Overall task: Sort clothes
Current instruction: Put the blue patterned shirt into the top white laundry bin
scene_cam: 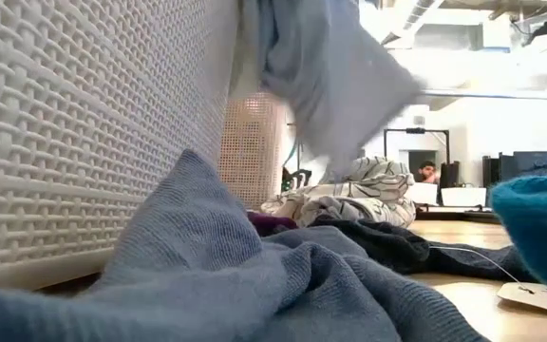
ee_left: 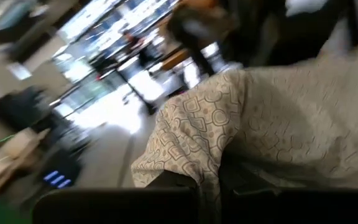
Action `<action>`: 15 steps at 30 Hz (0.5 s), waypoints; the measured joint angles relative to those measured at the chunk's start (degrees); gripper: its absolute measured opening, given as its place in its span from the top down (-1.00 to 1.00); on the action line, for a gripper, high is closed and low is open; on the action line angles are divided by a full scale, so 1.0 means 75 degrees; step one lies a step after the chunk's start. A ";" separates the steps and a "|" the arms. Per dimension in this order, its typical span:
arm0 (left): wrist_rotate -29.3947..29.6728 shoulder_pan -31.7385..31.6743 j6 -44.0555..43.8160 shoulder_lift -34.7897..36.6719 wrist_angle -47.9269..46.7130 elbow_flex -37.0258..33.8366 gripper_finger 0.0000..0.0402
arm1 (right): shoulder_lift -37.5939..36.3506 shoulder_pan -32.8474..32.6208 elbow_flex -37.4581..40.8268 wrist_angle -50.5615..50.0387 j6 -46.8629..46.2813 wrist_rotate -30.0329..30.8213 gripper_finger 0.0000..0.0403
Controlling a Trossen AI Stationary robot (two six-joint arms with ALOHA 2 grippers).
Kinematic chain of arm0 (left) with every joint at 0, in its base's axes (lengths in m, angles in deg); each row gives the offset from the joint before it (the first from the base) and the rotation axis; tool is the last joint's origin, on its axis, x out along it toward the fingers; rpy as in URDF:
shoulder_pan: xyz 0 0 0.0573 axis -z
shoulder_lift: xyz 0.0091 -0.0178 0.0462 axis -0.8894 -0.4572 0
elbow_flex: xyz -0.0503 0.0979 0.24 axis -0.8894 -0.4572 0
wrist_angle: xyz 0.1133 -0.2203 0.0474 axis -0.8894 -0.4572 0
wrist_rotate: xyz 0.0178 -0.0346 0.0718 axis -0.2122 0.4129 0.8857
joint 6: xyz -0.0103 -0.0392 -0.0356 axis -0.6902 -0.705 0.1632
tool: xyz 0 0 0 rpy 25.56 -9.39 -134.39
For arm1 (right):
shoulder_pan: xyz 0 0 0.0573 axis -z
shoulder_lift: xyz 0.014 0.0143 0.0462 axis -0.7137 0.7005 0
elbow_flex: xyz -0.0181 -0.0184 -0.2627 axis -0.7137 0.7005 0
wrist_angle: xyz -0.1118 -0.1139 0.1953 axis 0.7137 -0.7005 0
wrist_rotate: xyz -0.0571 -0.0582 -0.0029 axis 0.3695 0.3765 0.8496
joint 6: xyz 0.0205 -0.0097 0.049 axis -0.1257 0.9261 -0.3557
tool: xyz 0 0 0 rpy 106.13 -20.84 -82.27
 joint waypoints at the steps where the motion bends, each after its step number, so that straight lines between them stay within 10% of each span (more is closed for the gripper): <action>1: 0.0333 0.0000 0.0074 0.0023 0.0003 0.0000 0.99 | -0.0038 0.0137 -0.0136 -0.0061 0.0220 -0.0129 1.00; 15: 0.4320 -0.0201 0.1227 0.0889 0.0299 0.0000 0.99 | 0.0866 0.2693 -0.2971 -0.0922 0.1143 -0.3549 1.00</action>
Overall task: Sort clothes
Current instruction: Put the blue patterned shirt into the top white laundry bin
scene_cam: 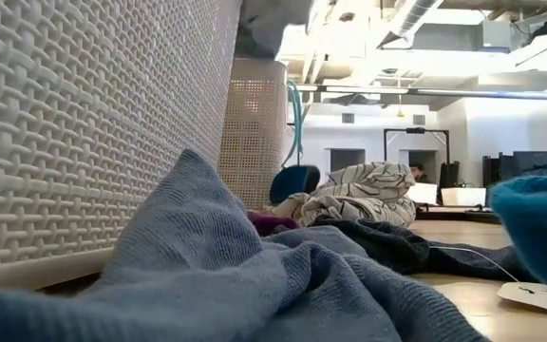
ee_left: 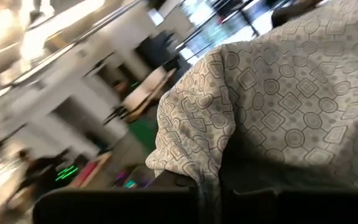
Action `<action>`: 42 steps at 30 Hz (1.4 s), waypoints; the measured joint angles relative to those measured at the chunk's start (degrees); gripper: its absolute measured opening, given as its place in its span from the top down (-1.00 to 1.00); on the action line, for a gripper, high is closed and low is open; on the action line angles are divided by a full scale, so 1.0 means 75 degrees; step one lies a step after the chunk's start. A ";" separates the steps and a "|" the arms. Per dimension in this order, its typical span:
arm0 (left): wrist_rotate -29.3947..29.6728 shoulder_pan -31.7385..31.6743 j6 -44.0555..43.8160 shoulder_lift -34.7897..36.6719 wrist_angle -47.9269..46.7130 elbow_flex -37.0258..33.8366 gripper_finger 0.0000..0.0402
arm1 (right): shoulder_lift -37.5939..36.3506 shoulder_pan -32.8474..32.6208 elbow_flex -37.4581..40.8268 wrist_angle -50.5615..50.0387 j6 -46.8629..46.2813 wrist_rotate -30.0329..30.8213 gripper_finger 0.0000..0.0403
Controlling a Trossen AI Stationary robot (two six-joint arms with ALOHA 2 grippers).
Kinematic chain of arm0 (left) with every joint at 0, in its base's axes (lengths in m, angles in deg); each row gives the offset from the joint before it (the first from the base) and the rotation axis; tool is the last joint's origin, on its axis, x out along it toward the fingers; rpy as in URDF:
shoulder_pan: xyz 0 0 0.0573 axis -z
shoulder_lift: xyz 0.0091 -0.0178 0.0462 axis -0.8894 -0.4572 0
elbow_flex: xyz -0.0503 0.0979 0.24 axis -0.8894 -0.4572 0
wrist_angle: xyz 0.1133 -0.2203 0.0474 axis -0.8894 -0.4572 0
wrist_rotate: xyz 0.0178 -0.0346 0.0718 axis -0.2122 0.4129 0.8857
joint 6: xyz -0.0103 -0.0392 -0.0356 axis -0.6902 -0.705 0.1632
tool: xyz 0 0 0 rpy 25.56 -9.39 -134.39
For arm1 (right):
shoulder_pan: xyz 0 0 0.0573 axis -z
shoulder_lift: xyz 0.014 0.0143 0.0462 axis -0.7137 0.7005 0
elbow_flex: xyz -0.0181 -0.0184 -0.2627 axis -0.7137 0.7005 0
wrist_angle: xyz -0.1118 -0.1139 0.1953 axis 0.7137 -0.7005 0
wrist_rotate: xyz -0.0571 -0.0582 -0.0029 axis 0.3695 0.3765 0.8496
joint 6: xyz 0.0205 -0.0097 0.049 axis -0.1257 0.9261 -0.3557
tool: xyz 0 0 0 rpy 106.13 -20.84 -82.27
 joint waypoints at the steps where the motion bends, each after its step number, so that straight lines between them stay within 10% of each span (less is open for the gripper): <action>1: 0.0179 -0.0063 0.0040 0.0050 -0.0003 0.0000 0.99 | 0.0131 0.0136 -0.0222 -0.0062 0.0011 -0.0155 1.00; 15: 0.0797 -0.1243 -0.1016 0.0736 -0.2032 0.0000 0.99 | 0.1446 0.1553 -0.2700 -0.1672 0.0338 -0.0816 1.00; 42: 0.0002 -0.1624 -0.4363 0.0881 -0.5673 -0.0119 0.99 | 0.1436 0.2639 -0.2676 -0.3371 -0.0003 -0.1592 1.00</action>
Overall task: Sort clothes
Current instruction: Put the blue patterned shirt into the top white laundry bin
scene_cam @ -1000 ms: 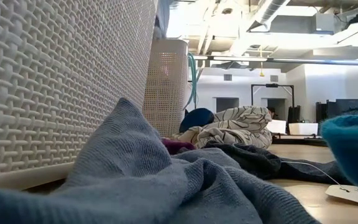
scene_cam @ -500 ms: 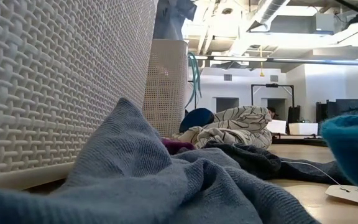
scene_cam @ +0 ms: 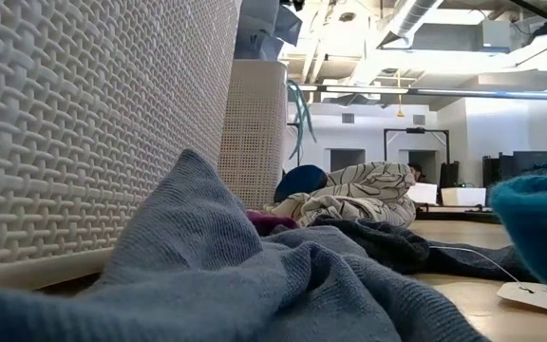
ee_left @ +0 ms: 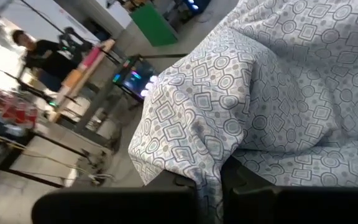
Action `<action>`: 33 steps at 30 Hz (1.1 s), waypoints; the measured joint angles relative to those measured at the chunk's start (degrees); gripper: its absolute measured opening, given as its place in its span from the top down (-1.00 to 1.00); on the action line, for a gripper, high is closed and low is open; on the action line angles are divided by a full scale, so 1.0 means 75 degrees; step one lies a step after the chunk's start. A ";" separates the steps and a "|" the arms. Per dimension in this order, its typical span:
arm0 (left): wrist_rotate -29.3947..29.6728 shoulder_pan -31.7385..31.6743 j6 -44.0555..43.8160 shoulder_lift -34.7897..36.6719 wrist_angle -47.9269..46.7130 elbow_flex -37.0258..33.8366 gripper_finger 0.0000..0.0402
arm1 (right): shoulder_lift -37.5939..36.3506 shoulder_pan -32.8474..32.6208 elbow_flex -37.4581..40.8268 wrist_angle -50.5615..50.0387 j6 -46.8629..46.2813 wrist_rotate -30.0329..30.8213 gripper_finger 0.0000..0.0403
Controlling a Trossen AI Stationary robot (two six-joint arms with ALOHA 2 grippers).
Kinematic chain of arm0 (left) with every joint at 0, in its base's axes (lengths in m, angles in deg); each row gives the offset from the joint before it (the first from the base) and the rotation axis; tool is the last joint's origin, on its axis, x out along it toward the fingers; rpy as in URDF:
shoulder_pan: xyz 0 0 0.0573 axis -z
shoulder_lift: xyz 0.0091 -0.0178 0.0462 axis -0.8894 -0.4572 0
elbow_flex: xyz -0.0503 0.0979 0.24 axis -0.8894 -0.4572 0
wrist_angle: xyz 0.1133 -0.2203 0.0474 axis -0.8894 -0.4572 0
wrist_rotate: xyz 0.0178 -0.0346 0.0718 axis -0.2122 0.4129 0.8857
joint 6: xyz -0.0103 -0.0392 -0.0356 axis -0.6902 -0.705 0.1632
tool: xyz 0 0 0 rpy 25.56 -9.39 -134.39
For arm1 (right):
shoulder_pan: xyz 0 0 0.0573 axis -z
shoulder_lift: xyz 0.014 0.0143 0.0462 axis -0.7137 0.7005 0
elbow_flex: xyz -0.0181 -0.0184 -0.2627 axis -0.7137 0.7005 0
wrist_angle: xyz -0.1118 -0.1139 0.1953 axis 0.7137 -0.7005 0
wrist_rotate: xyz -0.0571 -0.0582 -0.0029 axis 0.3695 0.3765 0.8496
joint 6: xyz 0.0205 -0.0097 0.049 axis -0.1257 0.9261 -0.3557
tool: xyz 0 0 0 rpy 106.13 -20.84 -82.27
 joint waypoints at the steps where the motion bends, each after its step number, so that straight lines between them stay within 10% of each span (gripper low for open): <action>1: -0.0066 0.0000 -0.0090 0.0000 -0.0011 -0.0082 0.99 | 0.0000 -0.0006 0.0071 0.0002 -0.0003 -0.0025 1.00; 24: -0.2560 -0.0553 -0.1455 -0.0043 0.0892 -0.2370 0.89 | 0.0016 -0.0083 0.3048 0.2430 -0.0057 -0.1198 1.00; 33: -0.3757 -0.0583 -0.1553 -0.0038 0.1335 -0.2370 0.35 | 0.0015 -0.0334 0.3415 0.2530 0.0030 -0.1202 0.99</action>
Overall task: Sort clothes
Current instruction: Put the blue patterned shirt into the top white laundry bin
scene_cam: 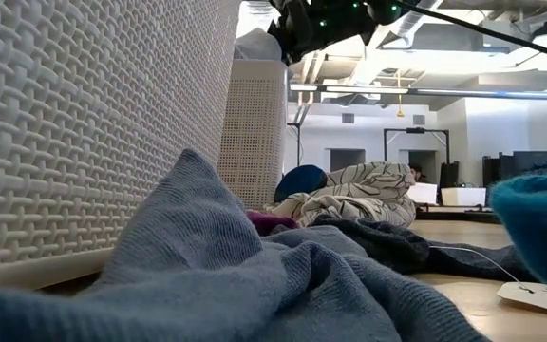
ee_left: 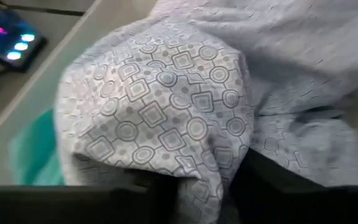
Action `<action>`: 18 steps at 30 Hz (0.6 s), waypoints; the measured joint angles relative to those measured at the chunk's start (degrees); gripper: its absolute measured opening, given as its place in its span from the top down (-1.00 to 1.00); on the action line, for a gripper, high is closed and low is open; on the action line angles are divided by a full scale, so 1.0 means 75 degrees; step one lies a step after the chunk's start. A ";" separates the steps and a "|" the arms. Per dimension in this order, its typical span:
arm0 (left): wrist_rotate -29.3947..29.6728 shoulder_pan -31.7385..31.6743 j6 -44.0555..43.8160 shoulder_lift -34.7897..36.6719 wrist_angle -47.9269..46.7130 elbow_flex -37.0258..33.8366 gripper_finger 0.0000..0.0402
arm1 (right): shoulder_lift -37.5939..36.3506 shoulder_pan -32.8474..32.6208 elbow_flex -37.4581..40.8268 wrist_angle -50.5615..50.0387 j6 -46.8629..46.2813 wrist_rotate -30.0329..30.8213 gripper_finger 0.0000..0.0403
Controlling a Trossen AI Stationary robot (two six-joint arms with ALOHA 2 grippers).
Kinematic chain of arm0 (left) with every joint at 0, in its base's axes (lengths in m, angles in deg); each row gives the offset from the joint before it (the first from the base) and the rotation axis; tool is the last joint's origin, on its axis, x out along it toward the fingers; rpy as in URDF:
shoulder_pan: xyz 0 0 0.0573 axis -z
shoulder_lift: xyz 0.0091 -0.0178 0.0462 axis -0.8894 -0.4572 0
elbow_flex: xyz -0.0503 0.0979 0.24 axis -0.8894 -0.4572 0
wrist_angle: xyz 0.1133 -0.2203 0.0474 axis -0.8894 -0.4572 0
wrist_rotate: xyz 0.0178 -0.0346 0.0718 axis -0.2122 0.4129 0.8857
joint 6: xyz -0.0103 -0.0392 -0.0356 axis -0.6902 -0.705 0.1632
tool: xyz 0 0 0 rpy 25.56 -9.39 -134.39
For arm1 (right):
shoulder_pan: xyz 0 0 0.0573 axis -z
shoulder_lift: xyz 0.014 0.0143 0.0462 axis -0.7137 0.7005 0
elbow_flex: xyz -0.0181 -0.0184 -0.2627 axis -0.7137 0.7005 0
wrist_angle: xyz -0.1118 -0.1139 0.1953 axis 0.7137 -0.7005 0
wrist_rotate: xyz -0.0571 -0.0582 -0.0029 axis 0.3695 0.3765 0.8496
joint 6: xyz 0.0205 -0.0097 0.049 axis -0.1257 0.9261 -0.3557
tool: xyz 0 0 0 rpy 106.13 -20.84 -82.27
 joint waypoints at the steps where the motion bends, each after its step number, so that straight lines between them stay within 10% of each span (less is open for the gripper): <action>1: -0.0184 0.0000 -0.0052 0.0000 0.0048 0.0000 0.27 | 0.0000 -0.0027 0.0033 0.0029 0.0024 0.0000 0.99; 8: -0.1534 0.0067 -0.0283 0.0169 0.0287 0.0440 -0.17 | 0.0000 -0.0120 0.0160 0.0341 0.0234 -0.0020 0.97; 18: -0.1699 0.0657 0.0342 0.0570 0.0934 0.0874 -0.25 | 0.0000 -0.0158 0.0160 0.1246 0.0395 -0.0254 0.97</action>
